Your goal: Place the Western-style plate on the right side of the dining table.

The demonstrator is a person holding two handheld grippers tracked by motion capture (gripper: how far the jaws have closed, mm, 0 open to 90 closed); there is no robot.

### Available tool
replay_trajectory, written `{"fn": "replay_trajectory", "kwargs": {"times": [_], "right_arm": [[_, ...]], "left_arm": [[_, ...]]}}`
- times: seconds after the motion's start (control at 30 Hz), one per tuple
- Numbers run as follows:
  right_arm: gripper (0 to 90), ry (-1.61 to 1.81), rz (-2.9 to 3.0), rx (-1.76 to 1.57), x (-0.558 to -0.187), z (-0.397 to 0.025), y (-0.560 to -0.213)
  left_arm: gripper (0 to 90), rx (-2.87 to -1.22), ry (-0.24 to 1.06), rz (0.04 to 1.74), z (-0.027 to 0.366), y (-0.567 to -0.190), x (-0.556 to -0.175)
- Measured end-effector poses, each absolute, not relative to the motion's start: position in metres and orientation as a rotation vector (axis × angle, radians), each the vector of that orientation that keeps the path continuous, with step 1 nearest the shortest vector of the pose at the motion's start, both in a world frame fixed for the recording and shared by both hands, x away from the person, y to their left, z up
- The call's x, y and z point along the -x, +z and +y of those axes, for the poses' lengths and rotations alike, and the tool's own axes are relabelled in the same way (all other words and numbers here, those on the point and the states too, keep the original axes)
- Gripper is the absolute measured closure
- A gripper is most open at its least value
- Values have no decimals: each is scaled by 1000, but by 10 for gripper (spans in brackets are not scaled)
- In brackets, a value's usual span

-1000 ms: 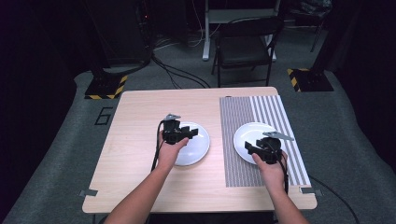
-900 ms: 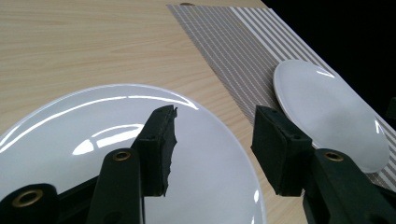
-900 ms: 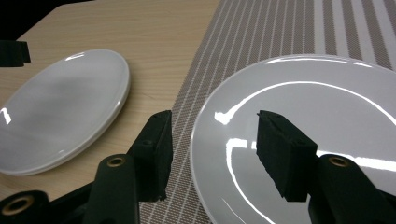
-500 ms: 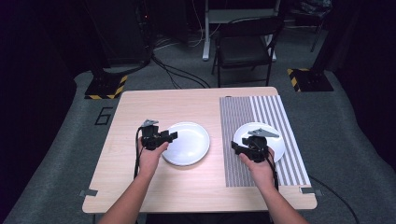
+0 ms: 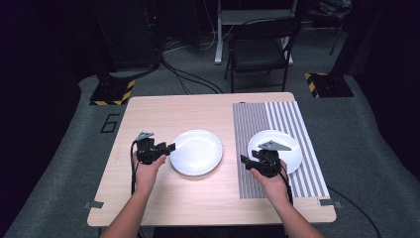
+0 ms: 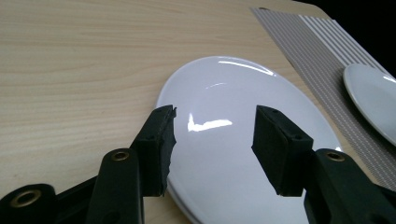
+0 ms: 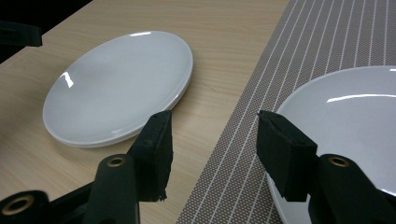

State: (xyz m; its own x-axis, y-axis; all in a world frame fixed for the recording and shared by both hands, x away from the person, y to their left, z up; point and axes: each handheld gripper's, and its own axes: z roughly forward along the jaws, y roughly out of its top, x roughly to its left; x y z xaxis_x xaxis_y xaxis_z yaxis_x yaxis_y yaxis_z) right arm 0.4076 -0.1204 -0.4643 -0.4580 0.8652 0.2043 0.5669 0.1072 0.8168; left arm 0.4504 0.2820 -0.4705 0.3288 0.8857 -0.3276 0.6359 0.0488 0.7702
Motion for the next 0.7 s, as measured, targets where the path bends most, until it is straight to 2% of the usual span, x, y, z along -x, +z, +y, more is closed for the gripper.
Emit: {"fn": "replay_trajectory", "kwargs": {"times": [0.7], "right_arm": [[453,1208,2110,-1311,-406,-115,-492]], "left_arm": [[479,-1757,423,1399,308,-501,-432]]}}
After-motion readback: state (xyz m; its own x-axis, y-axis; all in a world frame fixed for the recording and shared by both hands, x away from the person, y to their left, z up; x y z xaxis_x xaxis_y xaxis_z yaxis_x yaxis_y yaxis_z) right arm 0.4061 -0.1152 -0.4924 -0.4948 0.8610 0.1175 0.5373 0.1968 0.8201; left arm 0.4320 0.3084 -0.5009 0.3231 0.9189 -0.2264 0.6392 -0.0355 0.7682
